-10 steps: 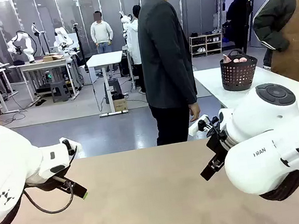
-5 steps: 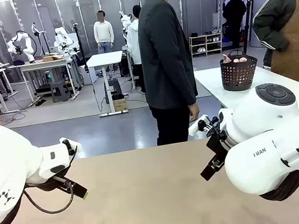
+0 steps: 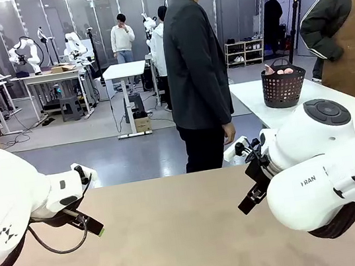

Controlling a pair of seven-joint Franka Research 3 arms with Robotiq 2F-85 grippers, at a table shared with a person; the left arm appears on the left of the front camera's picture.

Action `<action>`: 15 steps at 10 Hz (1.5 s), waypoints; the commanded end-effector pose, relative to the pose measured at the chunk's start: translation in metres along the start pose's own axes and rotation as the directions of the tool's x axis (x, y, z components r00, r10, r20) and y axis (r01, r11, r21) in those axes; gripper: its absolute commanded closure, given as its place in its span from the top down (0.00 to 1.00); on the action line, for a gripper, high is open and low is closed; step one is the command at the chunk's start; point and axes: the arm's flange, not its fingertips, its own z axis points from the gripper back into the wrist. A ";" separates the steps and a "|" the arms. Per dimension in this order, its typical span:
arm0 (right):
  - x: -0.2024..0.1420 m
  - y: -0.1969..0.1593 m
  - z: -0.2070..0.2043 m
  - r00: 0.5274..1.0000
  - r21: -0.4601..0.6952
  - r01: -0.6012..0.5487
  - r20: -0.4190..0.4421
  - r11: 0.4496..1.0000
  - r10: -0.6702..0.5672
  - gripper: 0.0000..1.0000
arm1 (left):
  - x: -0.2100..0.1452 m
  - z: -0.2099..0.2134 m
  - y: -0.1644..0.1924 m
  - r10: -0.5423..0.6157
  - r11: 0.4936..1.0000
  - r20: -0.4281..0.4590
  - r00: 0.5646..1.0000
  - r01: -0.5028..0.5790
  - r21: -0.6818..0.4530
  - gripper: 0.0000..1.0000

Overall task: Fold the towel.
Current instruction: Grab the top end of the 100 cm Hotel Towel extended by the human.

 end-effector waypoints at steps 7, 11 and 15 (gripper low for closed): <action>0.040 -0.090 0.093 0.986 0.339 0.140 -0.132 0.930 -0.100 1.00 | 0.033 0.100 0.043 0.091 0.944 -0.096 0.991 -0.117 -0.309 1.00; -0.023 -0.199 0.124 0.926 0.751 0.372 -0.257 0.546 -0.278 1.00 | -0.043 0.170 0.158 0.254 0.570 -0.001 0.967 -0.150 -0.808 1.00; -0.128 -0.249 0.109 0.851 0.889 0.367 -0.202 0.273 -0.485 1.00 | -0.159 0.166 0.249 0.539 0.374 0.045 0.841 -0.191 -0.907 1.00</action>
